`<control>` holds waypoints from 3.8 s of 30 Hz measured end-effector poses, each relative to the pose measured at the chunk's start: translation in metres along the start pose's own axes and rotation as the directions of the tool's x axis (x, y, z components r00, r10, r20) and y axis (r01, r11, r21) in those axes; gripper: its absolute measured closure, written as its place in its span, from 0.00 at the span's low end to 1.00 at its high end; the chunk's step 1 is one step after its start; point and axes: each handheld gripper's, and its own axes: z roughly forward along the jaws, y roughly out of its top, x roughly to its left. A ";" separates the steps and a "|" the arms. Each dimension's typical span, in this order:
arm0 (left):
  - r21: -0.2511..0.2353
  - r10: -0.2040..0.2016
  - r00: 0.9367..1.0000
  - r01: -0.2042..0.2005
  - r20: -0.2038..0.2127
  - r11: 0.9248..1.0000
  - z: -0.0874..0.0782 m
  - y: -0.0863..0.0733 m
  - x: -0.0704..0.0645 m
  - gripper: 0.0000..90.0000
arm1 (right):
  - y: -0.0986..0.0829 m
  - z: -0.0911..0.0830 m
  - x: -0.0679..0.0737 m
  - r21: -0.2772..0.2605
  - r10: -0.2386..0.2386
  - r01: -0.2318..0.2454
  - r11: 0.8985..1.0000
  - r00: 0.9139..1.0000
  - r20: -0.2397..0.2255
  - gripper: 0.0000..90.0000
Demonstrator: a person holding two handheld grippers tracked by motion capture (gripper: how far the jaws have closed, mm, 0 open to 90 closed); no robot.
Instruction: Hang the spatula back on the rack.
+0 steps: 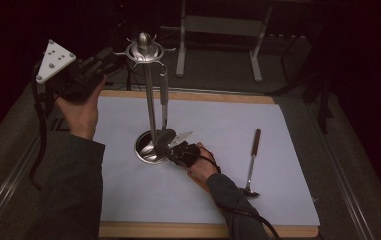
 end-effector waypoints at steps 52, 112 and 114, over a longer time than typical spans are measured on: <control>0.026 -0.028 1.000 0.028 -0.002 0.999 0.014 0.001 0.011 1.00 | 0.008 0.015 0.003 0.009 0.081 -0.081 0.997 0.997 -0.002 1.00; 0.018 -0.031 0.996 0.029 0.084 0.999 -0.005 0.002 0.009 1.00 | 0.006 0.014 -0.001 0.000 0.121 -0.121 0.993 0.992 -0.035 1.00; 0.024 -0.018 0.997 0.016 0.073 1.000 -0.004 -0.001 0.007 1.00 | 0.006 0.014 -0.002 0.001 0.121 -0.121 0.993 0.992 -0.037 1.00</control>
